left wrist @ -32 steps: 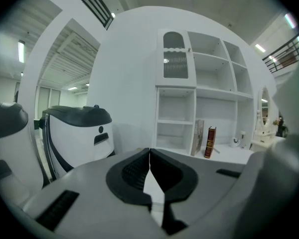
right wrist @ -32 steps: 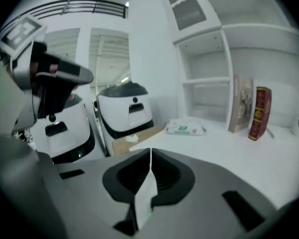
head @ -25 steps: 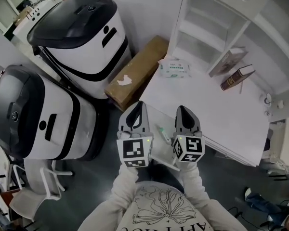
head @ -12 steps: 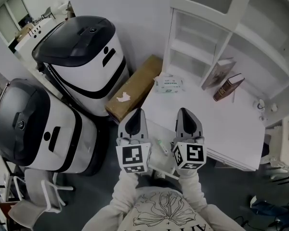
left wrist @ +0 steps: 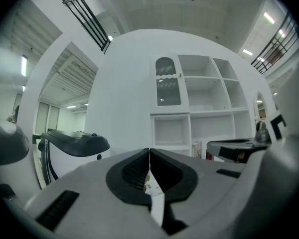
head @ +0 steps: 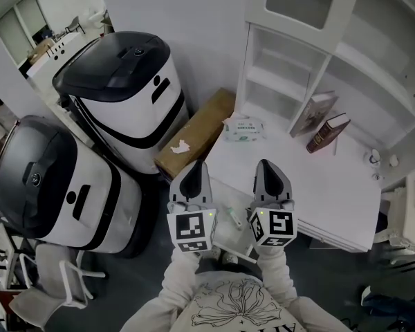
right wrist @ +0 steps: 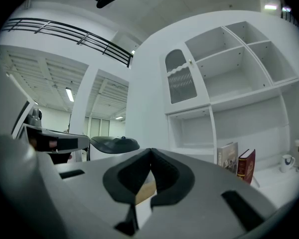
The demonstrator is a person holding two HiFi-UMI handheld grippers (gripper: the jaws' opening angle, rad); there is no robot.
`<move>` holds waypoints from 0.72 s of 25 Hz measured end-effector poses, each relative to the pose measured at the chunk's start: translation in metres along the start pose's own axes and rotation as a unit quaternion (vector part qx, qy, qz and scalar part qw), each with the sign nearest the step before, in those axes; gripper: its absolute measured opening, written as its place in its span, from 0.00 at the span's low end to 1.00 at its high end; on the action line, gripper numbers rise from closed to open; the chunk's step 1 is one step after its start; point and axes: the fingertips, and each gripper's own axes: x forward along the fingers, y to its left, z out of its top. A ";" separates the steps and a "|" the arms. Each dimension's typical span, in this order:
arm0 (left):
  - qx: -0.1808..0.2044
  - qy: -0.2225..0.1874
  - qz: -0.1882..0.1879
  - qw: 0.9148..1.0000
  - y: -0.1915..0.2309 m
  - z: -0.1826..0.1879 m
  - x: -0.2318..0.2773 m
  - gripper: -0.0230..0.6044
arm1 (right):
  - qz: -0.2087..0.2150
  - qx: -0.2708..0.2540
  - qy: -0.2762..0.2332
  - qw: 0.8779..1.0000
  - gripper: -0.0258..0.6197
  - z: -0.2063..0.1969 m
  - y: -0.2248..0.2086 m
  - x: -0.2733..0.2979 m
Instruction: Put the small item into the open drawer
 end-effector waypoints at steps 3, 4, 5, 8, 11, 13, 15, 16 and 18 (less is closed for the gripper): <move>0.002 -0.002 -0.001 1.000 -0.002 0.003 -0.001 0.05 | 0.001 0.001 0.000 1.000 0.04 0.000 -0.001 -0.001; 0.002 -0.003 -0.001 1.000 -0.003 0.003 0.000 0.05 | 0.000 0.002 0.000 1.000 0.04 0.000 -0.002 -0.002; 0.003 -0.003 -0.001 1.000 -0.003 0.003 0.000 0.05 | 0.000 0.003 0.000 1.000 0.04 0.000 -0.002 -0.002; 0.002 -0.002 -0.003 1.000 -0.004 0.002 -0.001 0.05 | -0.001 0.002 0.001 1.000 0.04 -0.001 -0.003 -0.003; 0.003 -0.002 -0.004 1.000 -0.006 0.002 -0.001 0.05 | -0.002 -0.001 0.002 1.000 0.04 0.000 -0.003 -0.003; 0.004 -0.001 -0.005 1.000 -0.006 0.002 -0.001 0.05 | -0.002 0.000 0.003 1.000 0.04 -0.001 -0.004 -0.003; 0.004 0.001 -0.005 1.000 -0.006 0.000 -0.001 0.05 | -0.002 0.001 0.003 1.000 0.04 -0.001 -0.004 -0.004; 0.005 0.002 -0.004 1.000 -0.006 0.000 -0.002 0.05 | -0.002 0.002 0.003 1.000 0.04 -0.001 -0.004 -0.004; 0.006 0.002 -0.004 1.000 -0.005 0.000 -0.002 0.05 | -0.002 0.003 0.004 1.000 0.04 -0.002 -0.004 -0.004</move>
